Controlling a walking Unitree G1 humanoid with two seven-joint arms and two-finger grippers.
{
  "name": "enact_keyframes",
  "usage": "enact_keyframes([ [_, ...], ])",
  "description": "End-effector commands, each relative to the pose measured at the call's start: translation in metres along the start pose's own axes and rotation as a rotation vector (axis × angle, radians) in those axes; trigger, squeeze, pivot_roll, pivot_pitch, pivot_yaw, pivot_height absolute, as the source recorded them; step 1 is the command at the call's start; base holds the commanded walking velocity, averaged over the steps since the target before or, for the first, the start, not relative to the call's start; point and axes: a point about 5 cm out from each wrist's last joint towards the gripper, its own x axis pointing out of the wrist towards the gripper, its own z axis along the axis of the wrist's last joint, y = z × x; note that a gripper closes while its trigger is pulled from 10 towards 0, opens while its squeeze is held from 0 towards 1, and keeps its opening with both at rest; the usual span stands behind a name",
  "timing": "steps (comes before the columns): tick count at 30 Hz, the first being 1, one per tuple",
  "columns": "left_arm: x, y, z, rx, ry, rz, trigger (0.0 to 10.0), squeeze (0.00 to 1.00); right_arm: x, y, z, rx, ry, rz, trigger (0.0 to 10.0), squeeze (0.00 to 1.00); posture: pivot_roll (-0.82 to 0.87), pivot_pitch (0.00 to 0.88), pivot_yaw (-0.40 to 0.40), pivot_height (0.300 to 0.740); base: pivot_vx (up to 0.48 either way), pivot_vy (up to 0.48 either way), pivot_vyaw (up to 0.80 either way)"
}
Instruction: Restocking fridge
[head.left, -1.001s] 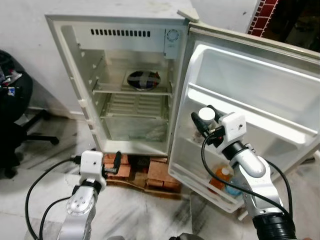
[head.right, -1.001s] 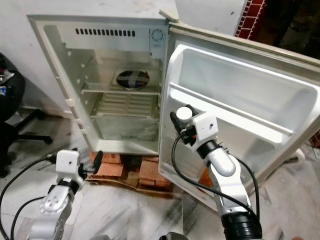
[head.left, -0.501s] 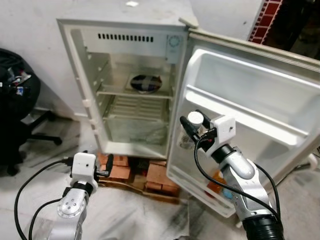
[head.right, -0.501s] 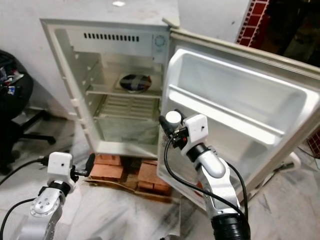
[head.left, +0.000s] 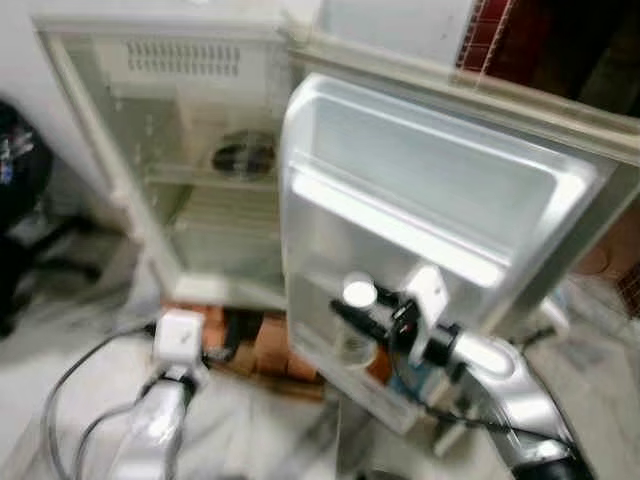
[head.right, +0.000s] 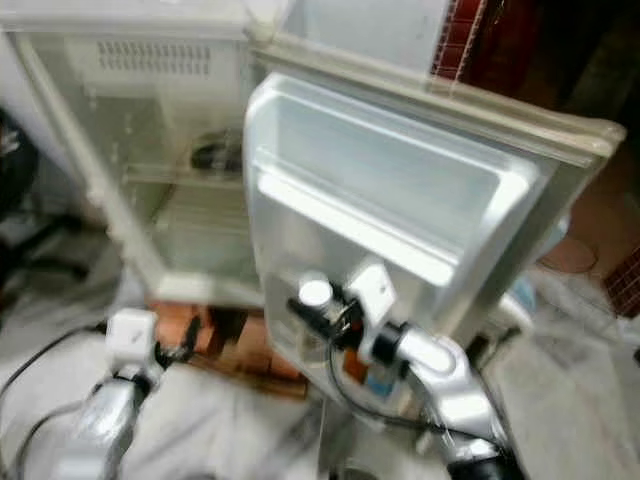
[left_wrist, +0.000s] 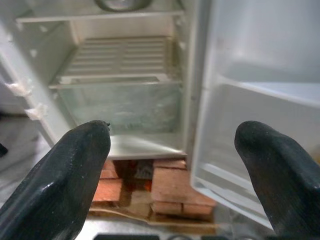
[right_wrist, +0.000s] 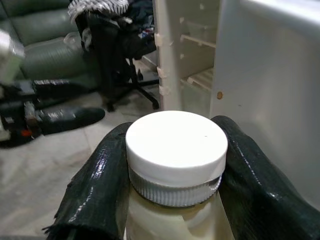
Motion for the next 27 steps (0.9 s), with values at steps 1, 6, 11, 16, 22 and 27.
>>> enact_keyframes([
  [1, -0.001, 0.008, 0.002, 0.008, -0.002, 0.011, 10.0, 0.00, 0.009, 0.005, 0.028, -0.017, -0.114, 0.060, 10.0, 0.00, 0.04, 0.000, -0.031, 0.740, 0.000, 0.000, 0.00],
  [6, -0.001, 0.004, -0.001, 0.011, 0.022, -0.010, 10.0, 0.00, 0.020, -0.017, 0.094, 0.034, -0.419, -0.120, 10.0, 0.00, 0.04, 0.000, -0.025, 0.740, 0.000, 0.000, 0.00],
  [11, 0.001, 0.002, -0.001, 0.012, 0.024, -0.019, 10.0, 0.00, 0.015, -0.039, 0.142, 0.056, -0.634, -0.315, 10.0, 0.00, 0.04, 0.000, -0.023, 0.740, 0.000, 0.000, 0.00],
  [16, 0.002, 0.001, 0.000, 0.016, 0.021, -0.024, 10.0, 0.00, 0.001, -0.059, 0.164, 0.050, -0.722, -0.474, 10.0, 0.00, 0.04, 0.000, -0.022, 0.740, 0.000, 0.000, 0.00],
  [22, 0.002, 0.001, 0.000, 0.017, 0.022, -0.026, 10.0, 0.00, -0.009, -0.070, 0.162, -0.235, -0.573, -0.691, 10.0, 0.00, 0.04, 0.000, -0.024, 0.740, 0.000, 0.000, 0.00],
  [27, 0.003, 0.001, 0.000, 0.018, 0.023, -0.025, 10.0, 0.00, -0.010, -0.070, 0.152, -0.322, -0.491, -0.757, 10.0, 0.00, 0.04, 0.000, -0.023, 0.740, 0.000, 0.000, 0.00],
])
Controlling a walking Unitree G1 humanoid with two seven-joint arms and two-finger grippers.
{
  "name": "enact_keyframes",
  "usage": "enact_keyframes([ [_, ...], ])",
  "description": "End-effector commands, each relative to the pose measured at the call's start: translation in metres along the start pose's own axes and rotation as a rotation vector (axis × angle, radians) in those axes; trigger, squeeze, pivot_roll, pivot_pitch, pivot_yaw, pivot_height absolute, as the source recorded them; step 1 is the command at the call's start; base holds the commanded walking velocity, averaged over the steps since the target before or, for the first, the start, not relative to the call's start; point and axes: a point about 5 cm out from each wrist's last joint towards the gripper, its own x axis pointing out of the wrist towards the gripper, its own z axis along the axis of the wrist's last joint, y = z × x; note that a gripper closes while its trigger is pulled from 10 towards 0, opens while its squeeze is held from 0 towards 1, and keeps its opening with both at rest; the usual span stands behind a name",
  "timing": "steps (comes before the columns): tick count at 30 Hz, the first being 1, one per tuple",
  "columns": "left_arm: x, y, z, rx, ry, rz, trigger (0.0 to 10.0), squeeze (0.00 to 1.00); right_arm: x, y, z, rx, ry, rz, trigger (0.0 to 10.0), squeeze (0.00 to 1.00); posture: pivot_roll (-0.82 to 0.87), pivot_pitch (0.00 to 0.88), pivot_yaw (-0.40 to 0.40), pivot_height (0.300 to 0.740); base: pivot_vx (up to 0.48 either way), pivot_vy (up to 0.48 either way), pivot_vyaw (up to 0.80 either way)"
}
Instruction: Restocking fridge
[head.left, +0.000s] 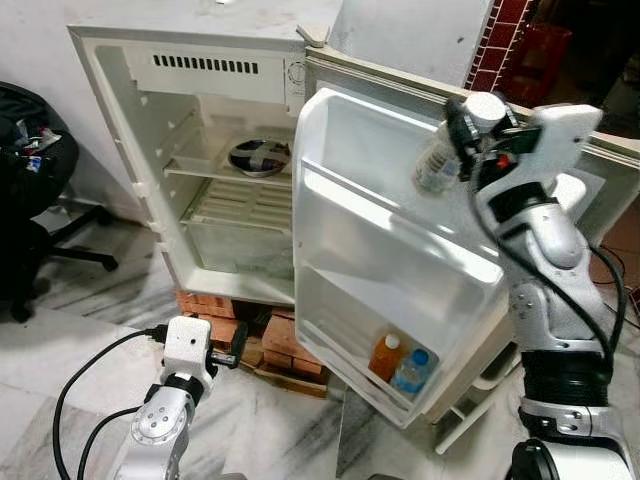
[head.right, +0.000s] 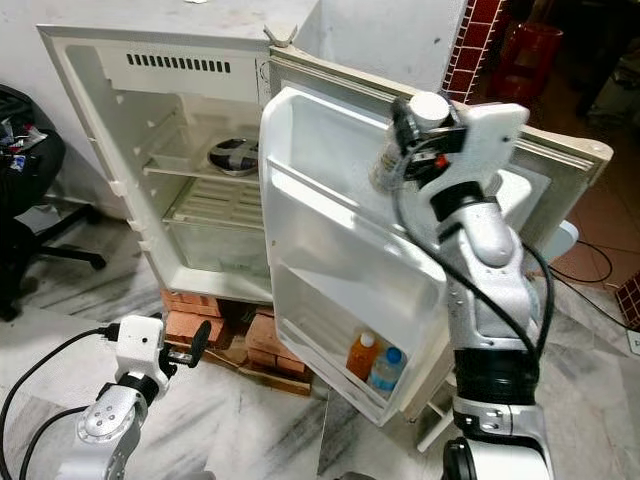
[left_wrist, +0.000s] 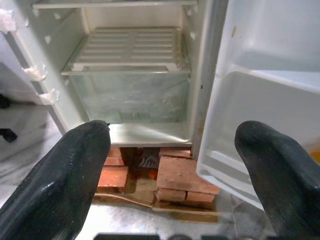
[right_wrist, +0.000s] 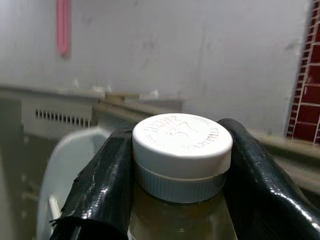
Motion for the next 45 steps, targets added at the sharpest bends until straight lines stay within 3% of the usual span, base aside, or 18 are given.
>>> enact_keyframes([
  [1, 0.001, 0.001, 0.000, 0.010, 0.007, -0.001, 10.0, 0.00, -0.003, -0.012, 0.004, -0.084, 0.002, -0.055, 10.0, 0.00, 0.04, 0.000, -0.022, 0.740, 0.000, 0.000, 0.00],
  [8, 0.003, -0.001, 0.001, 0.011, 0.008, -0.007, 10.0, 0.00, -0.008, -0.005, -0.010, -0.107, 0.067, -0.015, 10.0, 0.00, 0.03, 0.000, -0.024, 0.740, 0.000, 0.000, 0.00],
  [9, 0.003, -0.001, 0.001, 0.011, 0.008, -0.008, 10.0, 0.00, -0.009, -0.005, -0.012, -0.109, 0.072, -0.013, 10.0, 0.76, 0.03, 0.000, -0.024, 0.740, 0.000, 0.000, 0.00],
  [10, 0.003, -0.001, 0.001, 0.011, 0.008, -0.008, 10.0, 0.00, -0.010, -0.005, -0.013, -0.112, 0.078, -0.009, 10.0, 1.00, 0.03, 0.000, -0.025, 0.740, 0.000, 0.000, 0.00],
  [18, 0.005, -0.004, -0.001, 0.005, 0.014, -0.008, 10.0, 0.00, -0.010, -0.003, -0.022, -0.136, 0.113, 0.006, 10.0, 1.00, 0.03, 0.000, -0.032, 0.740, 0.000, 0.000, 0.00],
  [32, 0.009, -0.003, -0.003, 0.005, 0.035, 0.015, 10.0, 0.00, -0.003, -0.022, 0.022, -0.209, -0.144, -0.149, 10.0, 1.00, 0.01, 0.000, -0.029, 0.740, 0.000, 0.000, 0.00],
  [42, 0.011, -0.003, -0.002, 0.010, 0.031, 0.011, 10.0, 0.00, -0.002, -0.019, 0.027, -0.184, -0.177, -0.143, 10.0, 1.00, 0.02, 0.000, -0.026, 0.740, 0.000, 0.000, 0.00],
  [43, 0.011, -0.003, -0.003, 0.011, 0.032, 0.010, 10.0, 0.00, -0.001, -0.018, 0.026, -0.180, -0.178, -0.138, 10.0, 0.55, 0.02, 0.000, -0.027, 0.740, -0.262, 0.000, 0.00],
  [45, 0.011, -0.003, -0.003, 0.011, 0.032, 0.010, 10.0, 0.00, -0.001, -0.017, 0.026, -0.177, -0.178, -0.135, 10.0, 0.55, 0.02, 0.000, -0.027, 0.740, -0.262, 0.000, 0.00],
])
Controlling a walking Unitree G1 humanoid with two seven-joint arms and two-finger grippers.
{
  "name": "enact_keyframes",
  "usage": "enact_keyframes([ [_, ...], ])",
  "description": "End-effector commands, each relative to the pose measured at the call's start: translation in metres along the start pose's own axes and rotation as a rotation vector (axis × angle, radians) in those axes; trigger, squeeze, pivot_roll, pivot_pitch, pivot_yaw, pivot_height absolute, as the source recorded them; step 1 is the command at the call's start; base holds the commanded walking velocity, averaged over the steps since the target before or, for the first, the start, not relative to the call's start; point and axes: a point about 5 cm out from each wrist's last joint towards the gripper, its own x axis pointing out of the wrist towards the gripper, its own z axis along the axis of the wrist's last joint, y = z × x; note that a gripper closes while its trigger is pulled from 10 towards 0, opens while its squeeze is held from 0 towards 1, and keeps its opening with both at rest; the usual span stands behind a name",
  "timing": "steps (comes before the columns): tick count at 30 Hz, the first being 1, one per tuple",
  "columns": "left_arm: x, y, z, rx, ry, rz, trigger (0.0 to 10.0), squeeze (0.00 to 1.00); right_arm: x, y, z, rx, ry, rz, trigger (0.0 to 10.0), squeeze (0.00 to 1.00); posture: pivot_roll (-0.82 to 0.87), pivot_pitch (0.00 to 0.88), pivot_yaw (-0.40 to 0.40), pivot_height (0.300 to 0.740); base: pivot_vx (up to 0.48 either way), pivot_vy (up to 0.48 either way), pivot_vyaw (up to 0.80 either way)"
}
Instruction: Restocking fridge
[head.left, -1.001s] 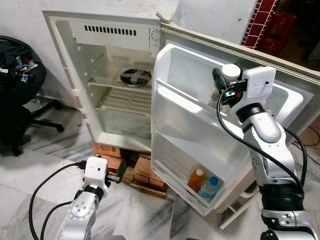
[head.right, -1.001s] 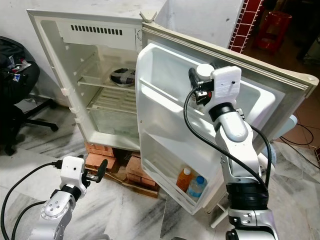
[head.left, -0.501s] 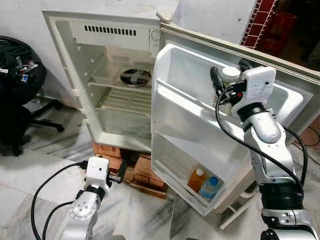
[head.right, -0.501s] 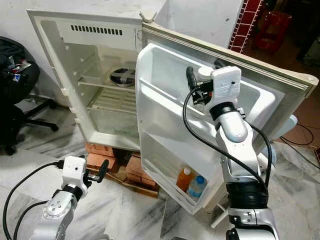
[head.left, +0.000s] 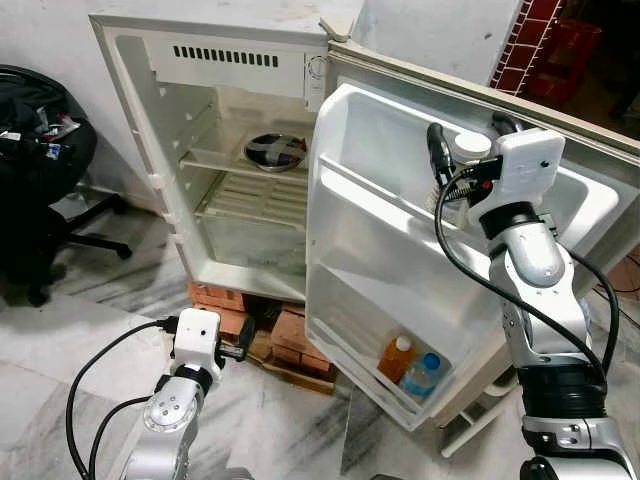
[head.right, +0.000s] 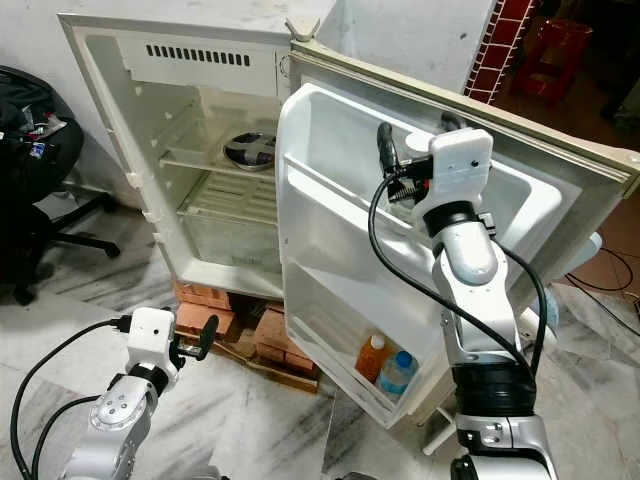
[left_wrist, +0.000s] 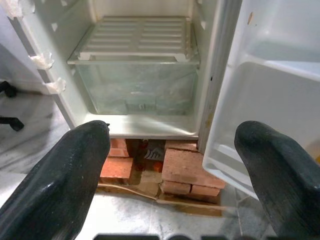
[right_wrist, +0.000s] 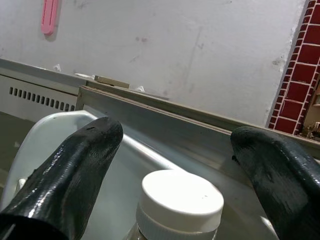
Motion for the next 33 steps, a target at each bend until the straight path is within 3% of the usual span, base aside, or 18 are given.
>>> enact_keyframes([
  [1, 0.000, 0.001, -0.001, 0.009, 0.007, 0.004, 10.0, 0.00, 0.008, -0.017, 0.029, -0.015, -0.141, -0.082, 10.0, 0.00, 0.02, 0.000, -0.028, 0.740, -0.259, 0.000, 0.00],
  [22, 0.001, 0.003, 0.001, 0.017, 0.002, 0.002, 10.0, 0.00, 0.005, -0.022, 0.020, -0.031, -0.123, -0.122, 10.0, 0.00, 0.03, 0.000, -0.026, 0.740, -0.295, 0.000, 0.00],
  [29, 0.000, 0.006, 0.002, 0.016, -0.009, 0.021, 10.0, 0.00, -0.025, -0.028, -0.018, -0.026, 0.025, -0.203, 10.0, 0.00, 0.04, 0.000, -0.036, 0.740, -0.294, 0.000, 0.00],
  [33, 0.000, 0.007, 0.003, 0.016, -0.014, 0.028, 10.0, 0.00, -0.048, -0.014, -0.050, 0.003, 0.154, -0.157, 10.0, 0.00, 0.04, 0.000, -0.040, 0.740, -0.265, 0.000, 0.00],
])
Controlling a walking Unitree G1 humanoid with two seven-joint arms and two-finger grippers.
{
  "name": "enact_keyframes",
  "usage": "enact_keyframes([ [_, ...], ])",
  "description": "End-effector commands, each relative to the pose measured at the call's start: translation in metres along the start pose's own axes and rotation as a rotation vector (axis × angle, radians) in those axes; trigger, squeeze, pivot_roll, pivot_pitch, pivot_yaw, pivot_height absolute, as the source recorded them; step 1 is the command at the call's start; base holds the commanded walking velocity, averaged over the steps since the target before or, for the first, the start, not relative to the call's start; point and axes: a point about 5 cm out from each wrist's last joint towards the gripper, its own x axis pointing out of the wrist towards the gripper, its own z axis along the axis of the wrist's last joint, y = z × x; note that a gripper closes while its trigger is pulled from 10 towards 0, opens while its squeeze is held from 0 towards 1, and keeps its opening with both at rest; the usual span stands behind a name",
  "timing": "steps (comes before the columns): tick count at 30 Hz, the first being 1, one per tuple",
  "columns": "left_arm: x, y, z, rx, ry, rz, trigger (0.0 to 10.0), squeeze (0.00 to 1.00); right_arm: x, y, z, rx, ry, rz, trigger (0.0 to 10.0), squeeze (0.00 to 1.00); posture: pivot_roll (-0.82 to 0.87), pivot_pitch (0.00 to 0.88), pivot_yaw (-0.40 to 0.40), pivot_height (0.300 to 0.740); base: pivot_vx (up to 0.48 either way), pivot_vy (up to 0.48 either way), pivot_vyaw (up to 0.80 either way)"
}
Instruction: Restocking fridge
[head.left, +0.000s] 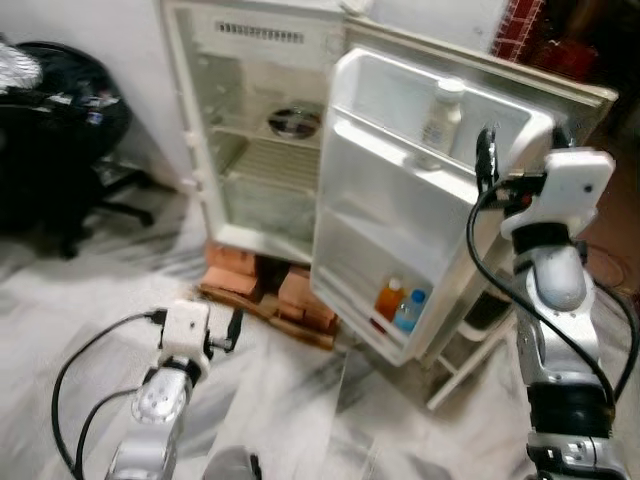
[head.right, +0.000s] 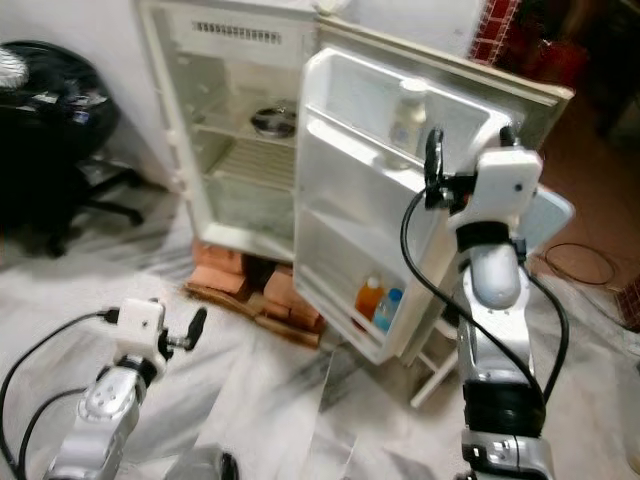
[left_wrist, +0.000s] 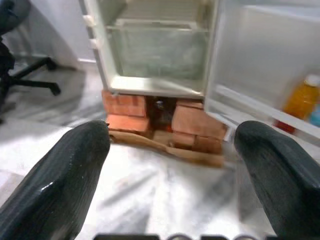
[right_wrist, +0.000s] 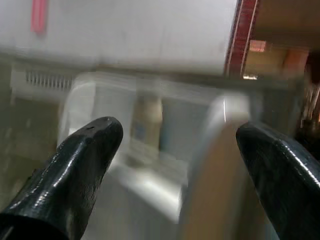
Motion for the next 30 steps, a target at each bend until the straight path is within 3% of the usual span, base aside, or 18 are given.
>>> enact_keyframes([
  [1, 0.006, 0.005, 0.012, 0.023, -0.040, 0.012, 10.0, 0.00, -0.008, 0.013, -0.016, 0.015, 0.059, 0.054, 10.0, 0.00, 0.05, 0.000, -0.042, 0.740, -0.266, 0.000, 0.00],
  [2, 0.006, 0.005, 0.012, 0.023, -0.040, 0.012, 10.0, 0.00, -0.008, 0.013, -0.016, 0.015, 0.059, 0.054, 10.0, 0.00, 0.05, 0.000, -0.042, 0.740, -0.266, 0.000, 0.00],
  [4, 0.008, 0.005, 0.015, 0.025, -0.058, 0.020, 10.0, 0.00, -0.024, 0.026, -0.045, 0.040, 0.184, 0.111, 10.0, 0.00, 0.05, 0.000, -0.045, 0.740, 0.000, 0.000, 0.00],
  [11, 0.008, 0.011, 0.025, 0.007, -0.119, 0.053, 10.0, 0.00, -0.034, 0.032, -0.060, 0.039, 0.231, 0.126, 10.0, 0.00, 0.07, 0.000, -0.050, 0.740, 0.000, 0.000, 0.00],
  [14, 0.007, 0.020, 0.033, -0.011, -0.166, 0.091, 10.0, 0.00, -0.039, 0.030, -0.076, 0.058, 0.311, 0.106, 10.0, 0.00, 0.07, 0.000, -0.055, 0.740, 0.000, 0.000, 0.00],
  [20, 0.007, 0.021, 0.035, -0.001, -0.187, 0.082, 10.0, 0.00, -0.040, 0.034, -0.083, 0.045, 0.356, 0.115, 10.0, 0.00, 0.07, 0.000, -0.054, 0.740, 0.081, 0.000, 0.00],
  [30, 0.006, 0.016, 0.034, -0.001, -0.188, 0.063, 10.0, 0.00, -0.033, 0.036, -0.079, 0.050, 0.330, 0.116, 10.0, 0.00, 0.06, 0.000, -0.051, 0.740, 0.457, 0.000, 0.00],
])
